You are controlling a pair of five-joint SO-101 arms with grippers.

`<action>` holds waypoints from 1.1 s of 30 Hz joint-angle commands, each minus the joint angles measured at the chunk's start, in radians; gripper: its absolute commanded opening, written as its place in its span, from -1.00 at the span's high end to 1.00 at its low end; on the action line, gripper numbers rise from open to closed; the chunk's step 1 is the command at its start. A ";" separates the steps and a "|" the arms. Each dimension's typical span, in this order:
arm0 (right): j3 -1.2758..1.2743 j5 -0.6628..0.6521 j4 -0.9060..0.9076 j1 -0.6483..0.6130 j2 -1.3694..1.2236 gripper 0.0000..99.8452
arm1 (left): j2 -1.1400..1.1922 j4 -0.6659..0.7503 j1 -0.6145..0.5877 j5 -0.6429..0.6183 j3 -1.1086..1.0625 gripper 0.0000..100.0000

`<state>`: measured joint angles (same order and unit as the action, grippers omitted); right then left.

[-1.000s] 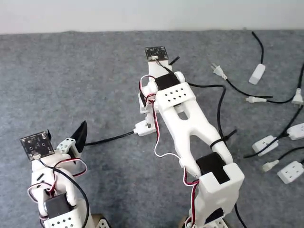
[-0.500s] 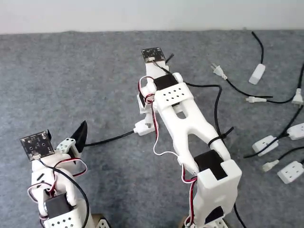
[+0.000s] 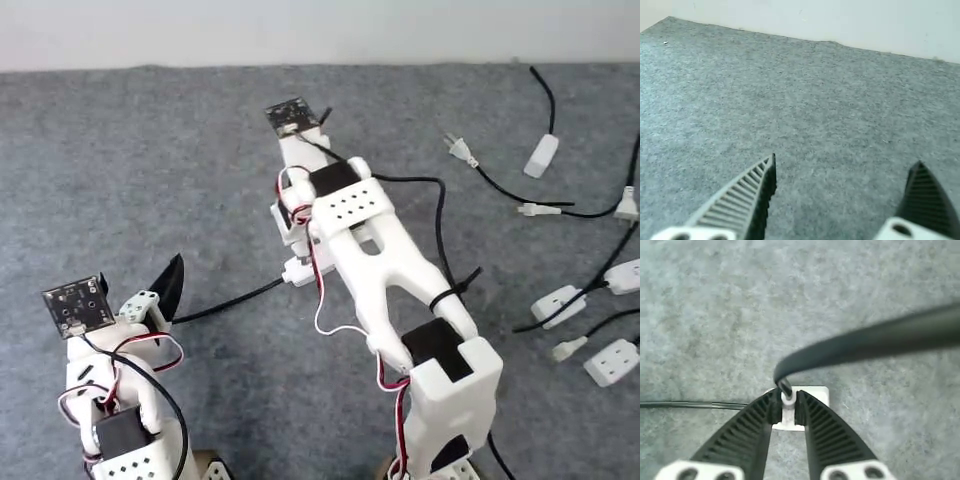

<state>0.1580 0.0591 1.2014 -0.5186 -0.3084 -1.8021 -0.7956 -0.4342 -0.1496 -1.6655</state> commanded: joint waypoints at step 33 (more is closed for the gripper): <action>-0.008 -0.018 -0.015 0.048 0.096 0.99 | -0.014 0.015 0.035 0.026 0.012 0.21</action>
<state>0.1442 0.0299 1.2014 -0.4833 -0.2808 -1.8021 -0.7956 -0.4020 -0.1358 -1.6655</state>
